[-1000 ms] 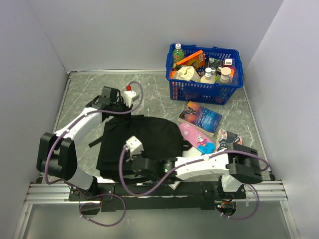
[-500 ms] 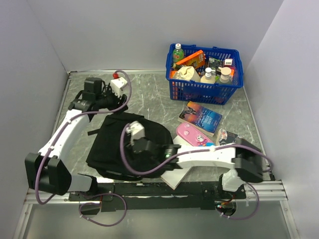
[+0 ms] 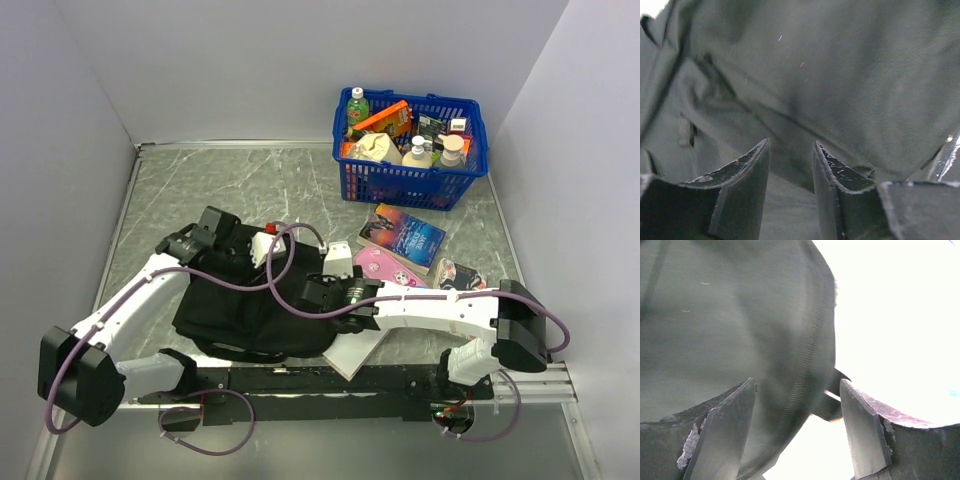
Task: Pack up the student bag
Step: Adjust the student bag at the center of the board.
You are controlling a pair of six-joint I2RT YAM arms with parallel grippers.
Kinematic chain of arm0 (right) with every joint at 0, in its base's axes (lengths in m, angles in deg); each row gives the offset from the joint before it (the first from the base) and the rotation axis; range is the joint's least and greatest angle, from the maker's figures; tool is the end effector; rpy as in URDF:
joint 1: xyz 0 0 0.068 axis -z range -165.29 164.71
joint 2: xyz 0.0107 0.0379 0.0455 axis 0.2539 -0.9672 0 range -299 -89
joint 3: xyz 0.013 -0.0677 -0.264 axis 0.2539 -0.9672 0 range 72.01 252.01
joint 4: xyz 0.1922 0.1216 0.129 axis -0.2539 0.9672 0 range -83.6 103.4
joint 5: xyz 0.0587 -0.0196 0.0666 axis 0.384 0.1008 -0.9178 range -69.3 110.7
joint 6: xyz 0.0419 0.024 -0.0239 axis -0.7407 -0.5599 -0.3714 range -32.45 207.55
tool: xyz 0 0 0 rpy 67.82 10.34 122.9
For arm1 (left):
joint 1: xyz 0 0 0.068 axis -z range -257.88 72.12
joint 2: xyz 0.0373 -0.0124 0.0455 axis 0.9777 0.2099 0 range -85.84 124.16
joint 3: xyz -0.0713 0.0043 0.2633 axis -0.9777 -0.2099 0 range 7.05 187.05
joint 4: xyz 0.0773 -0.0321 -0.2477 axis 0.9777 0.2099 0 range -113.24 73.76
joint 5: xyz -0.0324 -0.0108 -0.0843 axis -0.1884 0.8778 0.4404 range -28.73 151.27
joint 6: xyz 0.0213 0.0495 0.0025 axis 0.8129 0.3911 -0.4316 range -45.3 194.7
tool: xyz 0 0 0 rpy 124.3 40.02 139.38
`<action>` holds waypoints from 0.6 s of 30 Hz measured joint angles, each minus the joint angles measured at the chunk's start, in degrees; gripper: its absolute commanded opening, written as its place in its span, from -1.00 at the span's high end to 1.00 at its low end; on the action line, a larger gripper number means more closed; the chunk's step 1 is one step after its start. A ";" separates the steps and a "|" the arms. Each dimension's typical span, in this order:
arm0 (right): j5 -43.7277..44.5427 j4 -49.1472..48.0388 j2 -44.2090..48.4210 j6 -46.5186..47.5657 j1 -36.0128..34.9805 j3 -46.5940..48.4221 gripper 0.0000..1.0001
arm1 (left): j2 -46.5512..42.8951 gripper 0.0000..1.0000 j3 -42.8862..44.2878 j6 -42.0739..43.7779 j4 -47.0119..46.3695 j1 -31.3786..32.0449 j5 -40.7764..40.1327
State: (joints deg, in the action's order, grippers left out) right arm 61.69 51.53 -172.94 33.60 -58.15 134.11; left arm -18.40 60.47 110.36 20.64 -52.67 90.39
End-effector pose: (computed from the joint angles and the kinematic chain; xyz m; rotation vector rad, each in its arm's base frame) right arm 0.1052 0.2621 0.2479 -0.2080 2.3297 0.0346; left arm 0.1977 -0.1123 0.2671 1.4182 2.0470 -0.5773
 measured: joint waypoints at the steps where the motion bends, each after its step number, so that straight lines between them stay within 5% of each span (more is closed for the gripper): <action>1: 0.13 1.38 0.02 -0.79 0.02 0.00 -0.47 | 0.28 0.15 -0.70 -0.48 -0.24 -0.09 -1.05; 5: -0.61 1.22 0.33 -1.68 0.79 -1.92 -0.20 | 1.31 0.22 -2.78 -1.95 -3.45 -0.28 -4.63; 7: -2.05 -0.81 1.11 -1.11 1.81 -3.85 -0.01 | 1.49 0.49 -4.11 -2.36 -5.05 -0.28 -5.99; 9: -4.35 -4.28 2.32 0.00 3.15 -5.90 0.38 | 1.88 0.98 -5.68 -2.95 -6.88 -0.28 -7.74; 11: -6.62 -8.04 3.69 1.46 4.37 -7.52 0.62 | 3.19 0.98 -6.88 -3.34 -9.27 -0.76 -9.70; 18: -11.34 -17.03 5.70 8.63 7.89 -6.54 0.63 | 11.19 0.98 -2.73 -3.98 -14.23 -10.99 -11.13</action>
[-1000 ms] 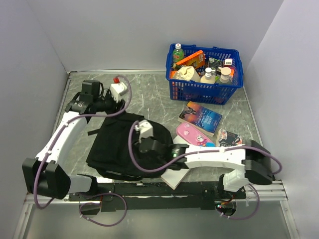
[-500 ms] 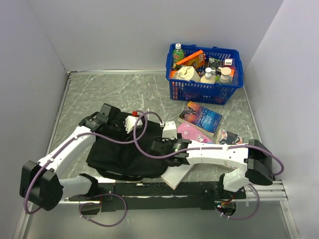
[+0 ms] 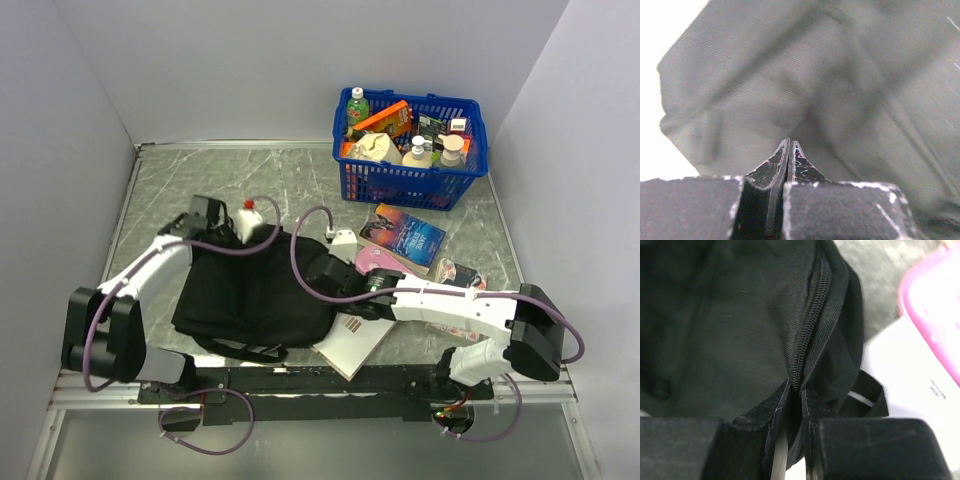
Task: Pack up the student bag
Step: Adjust the student bag at the center of the board.
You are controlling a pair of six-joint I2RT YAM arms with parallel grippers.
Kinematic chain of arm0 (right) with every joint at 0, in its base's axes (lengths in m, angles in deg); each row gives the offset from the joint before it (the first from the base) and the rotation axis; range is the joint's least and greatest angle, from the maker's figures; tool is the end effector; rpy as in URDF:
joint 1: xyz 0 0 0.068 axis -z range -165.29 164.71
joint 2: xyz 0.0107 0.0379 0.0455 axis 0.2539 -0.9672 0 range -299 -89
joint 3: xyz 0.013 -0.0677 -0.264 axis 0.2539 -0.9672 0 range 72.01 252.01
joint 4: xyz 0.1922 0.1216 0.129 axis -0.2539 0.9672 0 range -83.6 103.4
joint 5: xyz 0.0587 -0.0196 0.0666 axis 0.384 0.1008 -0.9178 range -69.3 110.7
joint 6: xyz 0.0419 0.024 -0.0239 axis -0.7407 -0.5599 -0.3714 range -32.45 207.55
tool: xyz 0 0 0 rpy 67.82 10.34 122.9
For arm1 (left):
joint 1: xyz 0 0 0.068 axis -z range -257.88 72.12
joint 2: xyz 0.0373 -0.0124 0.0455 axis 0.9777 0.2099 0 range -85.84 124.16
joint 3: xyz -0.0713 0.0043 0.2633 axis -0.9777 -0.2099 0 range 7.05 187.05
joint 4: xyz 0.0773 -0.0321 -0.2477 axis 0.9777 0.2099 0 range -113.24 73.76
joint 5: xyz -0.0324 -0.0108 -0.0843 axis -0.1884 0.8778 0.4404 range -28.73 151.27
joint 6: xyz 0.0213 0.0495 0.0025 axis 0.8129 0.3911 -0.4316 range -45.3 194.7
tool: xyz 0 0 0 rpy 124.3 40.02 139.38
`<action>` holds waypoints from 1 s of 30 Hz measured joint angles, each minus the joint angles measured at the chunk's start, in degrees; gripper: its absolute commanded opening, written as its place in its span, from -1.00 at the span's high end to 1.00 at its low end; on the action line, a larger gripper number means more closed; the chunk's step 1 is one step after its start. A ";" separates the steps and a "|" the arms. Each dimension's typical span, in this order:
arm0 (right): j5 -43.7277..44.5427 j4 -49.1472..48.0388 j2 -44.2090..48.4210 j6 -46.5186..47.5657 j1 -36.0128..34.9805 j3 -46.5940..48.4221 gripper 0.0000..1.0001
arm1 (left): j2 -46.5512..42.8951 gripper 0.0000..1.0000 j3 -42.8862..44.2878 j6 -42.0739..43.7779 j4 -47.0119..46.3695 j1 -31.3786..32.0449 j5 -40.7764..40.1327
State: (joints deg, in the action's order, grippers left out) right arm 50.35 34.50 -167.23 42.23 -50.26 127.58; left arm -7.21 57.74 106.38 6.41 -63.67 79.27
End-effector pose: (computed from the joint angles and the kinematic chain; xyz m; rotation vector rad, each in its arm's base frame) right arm 0.1351 0.2479 0.2518 -0.1804 2.3249 0.3279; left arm 0.2593 -0.0771 0.2195 1.0911 2.2786 -0.2837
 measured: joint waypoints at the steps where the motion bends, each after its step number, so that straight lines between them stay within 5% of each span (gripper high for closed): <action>1: -0.13 -0.31 -0.48 0.83 0.04 1.33 0.63 | 1.05 0.98 1.86 -0.07 -0.39 -1.27 -0.17; 5: -0.57 -2.54 -2.16 3.13 1.18 4.81 0.62 | 2.43 0.84 8.63 -0.94 -2.45 -2.95 0.66; 7: -0.98 -3.23 -2.32 3.32 2.38 4.74 0.60 | 1.88 0.48 10.03 -1.11 -2.75 -2.89 2.10; 10: -1.51 -4.59 -2.78 3.45 4.87 3.96 0.28 | -0.11 0.15 10.34 -0.33 -0.28 -2.82 6.23; 16: -1.27 -4.55 -8.22 2.62 8.02 4.11 -0.40 | -9.94 -0.02 8.33 4.81 10.47 3.58 13.14; 22: -1.03 -4.87 -6.25 2.08 9.66 0.87 -0.37 | -22.36 -0.04 -2.60 4.52 12.66 19.15 12.07; 30: 2.01 -4.48 10.54 1.09 6.38 -2.14 -0.33 | -20.26 -0.09 -11.17 5.81 12.17 22.16 7.63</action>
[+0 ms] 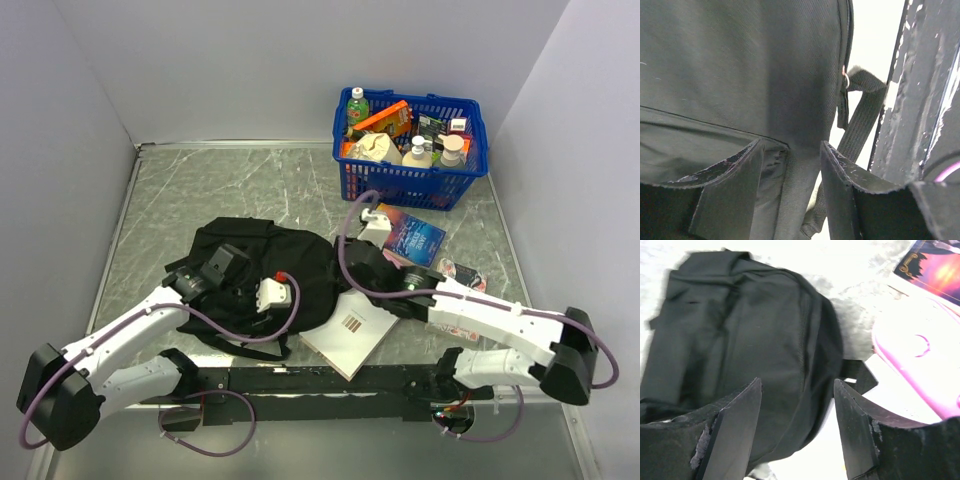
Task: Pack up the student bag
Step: Adjust the student bag at the center of the board, then unzip the student bag at the center of the board.
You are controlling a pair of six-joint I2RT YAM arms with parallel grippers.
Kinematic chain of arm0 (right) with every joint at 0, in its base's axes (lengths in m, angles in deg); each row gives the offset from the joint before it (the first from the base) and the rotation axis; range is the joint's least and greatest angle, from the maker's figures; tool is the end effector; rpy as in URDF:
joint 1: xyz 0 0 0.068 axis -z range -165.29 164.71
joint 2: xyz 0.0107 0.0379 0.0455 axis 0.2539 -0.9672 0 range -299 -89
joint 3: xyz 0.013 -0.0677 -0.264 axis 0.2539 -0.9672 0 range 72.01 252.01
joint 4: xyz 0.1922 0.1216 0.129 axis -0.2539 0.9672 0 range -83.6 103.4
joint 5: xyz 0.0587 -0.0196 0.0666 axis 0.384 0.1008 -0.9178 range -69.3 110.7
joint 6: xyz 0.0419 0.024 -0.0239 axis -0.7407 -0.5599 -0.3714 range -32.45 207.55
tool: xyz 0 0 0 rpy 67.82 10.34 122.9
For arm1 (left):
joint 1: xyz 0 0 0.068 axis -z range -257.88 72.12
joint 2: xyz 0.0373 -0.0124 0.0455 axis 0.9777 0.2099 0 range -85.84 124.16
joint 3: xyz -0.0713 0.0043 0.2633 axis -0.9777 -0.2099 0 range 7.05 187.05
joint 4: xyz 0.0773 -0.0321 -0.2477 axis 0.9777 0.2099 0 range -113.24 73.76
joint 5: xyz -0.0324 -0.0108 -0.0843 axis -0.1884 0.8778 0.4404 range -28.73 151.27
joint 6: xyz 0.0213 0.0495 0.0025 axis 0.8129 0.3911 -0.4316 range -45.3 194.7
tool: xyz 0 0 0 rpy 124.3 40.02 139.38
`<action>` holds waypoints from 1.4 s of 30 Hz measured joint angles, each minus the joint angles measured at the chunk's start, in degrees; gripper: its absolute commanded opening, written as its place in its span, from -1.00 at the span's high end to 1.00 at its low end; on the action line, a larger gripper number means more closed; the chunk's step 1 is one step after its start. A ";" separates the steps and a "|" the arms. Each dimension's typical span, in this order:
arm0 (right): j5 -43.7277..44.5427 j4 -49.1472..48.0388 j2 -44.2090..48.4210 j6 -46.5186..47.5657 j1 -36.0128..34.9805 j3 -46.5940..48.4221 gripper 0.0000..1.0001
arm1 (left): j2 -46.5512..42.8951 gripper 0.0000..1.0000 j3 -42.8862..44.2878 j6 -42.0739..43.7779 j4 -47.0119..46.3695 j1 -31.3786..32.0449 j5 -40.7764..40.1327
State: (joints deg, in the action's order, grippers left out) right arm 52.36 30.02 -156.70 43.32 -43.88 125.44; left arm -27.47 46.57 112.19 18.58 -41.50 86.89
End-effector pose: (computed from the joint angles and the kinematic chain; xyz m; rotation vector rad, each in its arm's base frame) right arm 0.1484 0.2074 0.2916 0.0267 2.1523 0.4377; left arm 0.1395 -0.1220 0.2234 1.6667 1.9621 -0.5778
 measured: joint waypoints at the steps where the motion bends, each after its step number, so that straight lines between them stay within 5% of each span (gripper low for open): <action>1: 0.11 -0.35 1.38 -0.42 -0.44 -0.85 -0.33 | 0.04 -0.10 -0.74 0.42 -0.42 0.11 -0.07; 7: -0.11 0.52 4.94 -3.06 -0.90 -8.41 -0.33 | 1.40 -0.15 -2.23 2.97 -2.40 0.33 1.33; 12: -0.22 1.62 5.01 -3.91 -0.90 -8.87 -0.37 | 3.43 -0.47 -2.99 5.38 -3.26 0.76 3.37; 16: -0.31 1.60 5.29 -3.93 -0.90 -8.87 -0.38 | 4.48 -0.47 -4.31 9.46 -2.34 0.96 6.01; 22: -0.92 1.38 5.88 -4.13 -0.90 -8.87 -0.32 | 4.46 -0.09 -6.03 12.57 -3.76 0.96 5.49; 25: -1.31 1.27 5.92 -4.22 -0.90 -8.87 -0.26 | 4.48 0.46 -7.91 12.72 -7.06 1.01 2.64; 29: -1.77 0.92 6.12 -4.33 -0.90 -8.85 -0.19 | 4.33 0.92 -9.07 11.15 -10.47 1.22 -0.96; 42: -4.02 -2.45 6.12 -4.33 -3.98 -8.85 -0.15 | 4.15 0.98 1.77 1.73 -11.54 -3.87 -3.93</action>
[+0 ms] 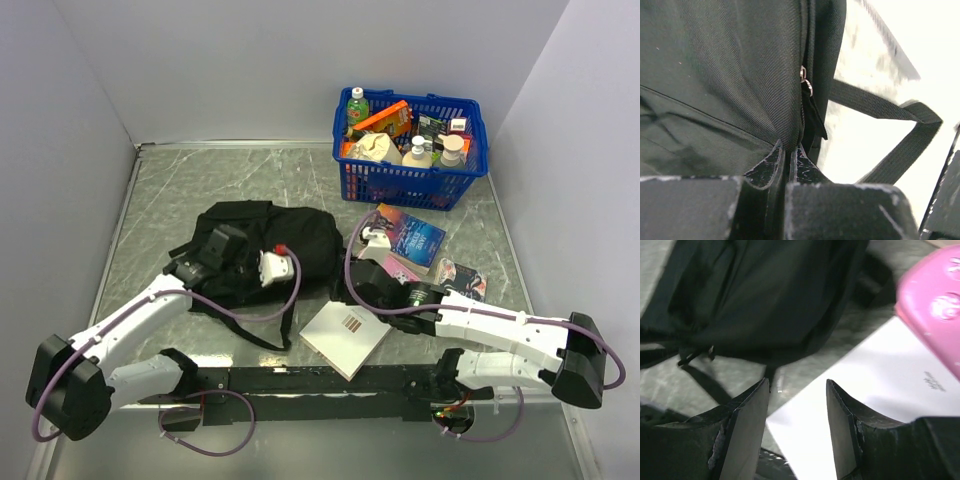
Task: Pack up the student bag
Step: Unzip the student bag at the center of the board.
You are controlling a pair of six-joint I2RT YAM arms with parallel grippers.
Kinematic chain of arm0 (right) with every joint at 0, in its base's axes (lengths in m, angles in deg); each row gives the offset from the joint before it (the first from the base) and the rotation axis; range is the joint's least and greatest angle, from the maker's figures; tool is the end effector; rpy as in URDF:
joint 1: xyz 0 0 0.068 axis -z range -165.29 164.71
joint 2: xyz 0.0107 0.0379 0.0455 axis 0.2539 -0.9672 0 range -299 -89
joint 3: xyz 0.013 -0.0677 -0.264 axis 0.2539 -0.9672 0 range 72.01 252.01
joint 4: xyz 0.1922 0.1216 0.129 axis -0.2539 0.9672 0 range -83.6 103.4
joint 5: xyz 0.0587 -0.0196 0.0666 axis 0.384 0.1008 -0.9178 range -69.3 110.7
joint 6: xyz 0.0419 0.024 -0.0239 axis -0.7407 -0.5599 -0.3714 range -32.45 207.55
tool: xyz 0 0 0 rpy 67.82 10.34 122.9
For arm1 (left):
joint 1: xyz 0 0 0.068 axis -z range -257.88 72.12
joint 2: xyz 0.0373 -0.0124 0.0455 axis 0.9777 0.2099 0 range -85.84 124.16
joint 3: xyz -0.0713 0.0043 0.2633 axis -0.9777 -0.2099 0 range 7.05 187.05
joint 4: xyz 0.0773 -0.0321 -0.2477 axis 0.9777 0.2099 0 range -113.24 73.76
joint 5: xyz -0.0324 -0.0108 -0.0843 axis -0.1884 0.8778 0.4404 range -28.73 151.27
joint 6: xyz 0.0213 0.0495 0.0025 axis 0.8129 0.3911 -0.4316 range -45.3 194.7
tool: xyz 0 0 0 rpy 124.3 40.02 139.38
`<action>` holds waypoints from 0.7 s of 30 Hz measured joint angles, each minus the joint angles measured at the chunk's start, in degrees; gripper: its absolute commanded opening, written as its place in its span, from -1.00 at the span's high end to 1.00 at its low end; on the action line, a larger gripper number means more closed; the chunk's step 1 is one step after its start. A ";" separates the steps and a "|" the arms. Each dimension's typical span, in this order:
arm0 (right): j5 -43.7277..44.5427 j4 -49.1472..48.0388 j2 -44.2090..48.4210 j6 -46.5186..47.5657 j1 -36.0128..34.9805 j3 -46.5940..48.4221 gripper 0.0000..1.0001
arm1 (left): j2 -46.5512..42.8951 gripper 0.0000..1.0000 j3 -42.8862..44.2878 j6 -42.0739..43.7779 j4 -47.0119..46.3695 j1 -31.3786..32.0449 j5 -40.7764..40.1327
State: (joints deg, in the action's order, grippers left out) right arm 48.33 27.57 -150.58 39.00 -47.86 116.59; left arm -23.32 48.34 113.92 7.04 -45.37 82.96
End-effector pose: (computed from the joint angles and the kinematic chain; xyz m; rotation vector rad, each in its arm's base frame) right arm 0.1201 0.1959 0.2664 -0.0076 2.2076 0.5736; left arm 0.1741 -0.1266 0.2311 1.5499 1.8670 -0.4136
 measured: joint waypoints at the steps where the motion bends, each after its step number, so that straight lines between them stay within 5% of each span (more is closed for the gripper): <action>1: -0.17 -0.72 0.00 0.02 -0.39 0.00 -0.18 | 0.07 0.98 1.53 -0.90 0.28 -0.46 0.74; 21: -6.34 -30.69 -9.79 10.64 -7.43 -0.39 -0.26 | 4.96 0.98 12.04 -15.28 1.33 -4.79 12.59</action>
State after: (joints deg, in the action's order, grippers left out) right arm 42.00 -3.12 -160.37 49.64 -55.29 116.19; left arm -18.36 60.39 98.64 8.37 -50.16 95.55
